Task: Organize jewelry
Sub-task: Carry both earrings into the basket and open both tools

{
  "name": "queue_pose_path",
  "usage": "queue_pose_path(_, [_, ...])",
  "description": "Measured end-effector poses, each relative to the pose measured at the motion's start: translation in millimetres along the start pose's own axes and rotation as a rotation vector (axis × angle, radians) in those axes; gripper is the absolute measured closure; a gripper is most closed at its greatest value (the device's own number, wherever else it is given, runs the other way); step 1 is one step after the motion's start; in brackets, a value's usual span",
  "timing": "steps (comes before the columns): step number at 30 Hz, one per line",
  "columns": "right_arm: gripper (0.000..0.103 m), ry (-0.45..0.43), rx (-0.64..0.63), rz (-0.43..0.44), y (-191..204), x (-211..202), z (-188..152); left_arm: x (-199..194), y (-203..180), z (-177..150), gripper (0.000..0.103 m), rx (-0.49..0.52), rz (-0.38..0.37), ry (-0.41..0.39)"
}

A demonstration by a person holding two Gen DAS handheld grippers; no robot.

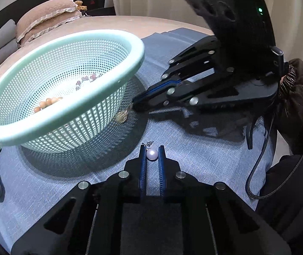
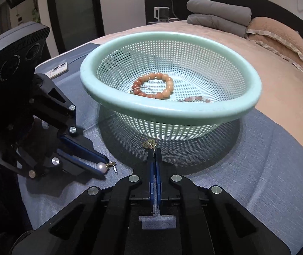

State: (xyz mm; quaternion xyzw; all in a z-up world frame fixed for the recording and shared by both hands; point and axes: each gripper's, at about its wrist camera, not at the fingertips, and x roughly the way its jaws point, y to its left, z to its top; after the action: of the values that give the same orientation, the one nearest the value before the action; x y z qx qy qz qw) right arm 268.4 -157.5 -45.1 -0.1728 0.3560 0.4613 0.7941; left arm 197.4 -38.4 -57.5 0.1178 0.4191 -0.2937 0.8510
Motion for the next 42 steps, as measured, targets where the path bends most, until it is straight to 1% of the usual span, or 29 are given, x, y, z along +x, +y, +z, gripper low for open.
queue_pose_path(3, [0.101,-0.023,0.01,-0.015,-2,-13,-4,-4,4,-1,0.091,-0.007,0.006,0.01])
queue_pose_path(4, [0.101,-0.035,0.008,-0.03,-2,-19,-5,-6,5,-2,0.091,-0.013,0.001,0.016])
queue_pose_path(5, [0.101,-0.045,0.021,-0.02,-4,-25,-6,-9,7,-3,0.091,-0.023,-0.006,0.017])
queue_pose_path(7, [0.101,-0.077,0.03,-0.03,-5,-38,-9,-17,12,-5,0.091,-0.051,-0.016,0.007])
queue_pose_path(9, [0.101,-0.097,0.039,-0.041,-6,-50,-13,-26,15,-9,0.091,-0.06,0.006,0.0])
queue_pose_path(10, [0.101,-0.109,0.052,-0.03,-7,-57,-15,-31,16,-11,0.091,-0.067,0.008,0.001])
queue_pose_path(13, [0.101,-0.173,0.069,-0.019,-9,-84,-21,-47,21,-16,0.091,-0.07,0.046,0.006])
queue_pose_path(17, [0.101,-0.242,0.082,-0.057,-20,-120,-25,-73,40,-20,0.091,-0.103,0.111,-0.002])
queue_pose_path(18, [0.101,-0.255,0.084,-0.057,-22,-128,-25,-77,51,-12,0.091,-0.106,0.129,-0.009])
queue_pose_path(22, [0.101,-0.327,0.059,-0.068,-29,-154,-12,-107,70,6,0.091,-0.104,0.207,-0.053])
queue_pose_path(25, [0.101,-0.37,0.027,-0.077,-30,-166,9,-123,83,29,0.091,-0.097,0.259,-0.093])
queue_pose_path(27, [0.101,-0.39,0.001,-0.074,-30,-169,24,-132,86,42,0.091,-0.086,0.272,-0.124])
queue_pose_path(30, [0.101,-0.394,-0.038,-0.065,-28,-164,48,-133,88,61,0.091,-0.068,0.265,-0.146])
queue_pose_path(35, [0.101,-0.369,-0.1,-0.039,-25,-146,75,-114,84,78,0.091,-0.05,0.225,-0.135])
queue_pose_path(38, [0.101,-0.352,-0.118,-0.018,-22,-129,82,-98,86,81,0.091,-0.051,0.196,-0.121])
queue_pose_path(42, [0.101,-0.312,-0.13,0.019,-18,-104,85,-76,86,80,0.091,-0.058,0.171,-0.082])
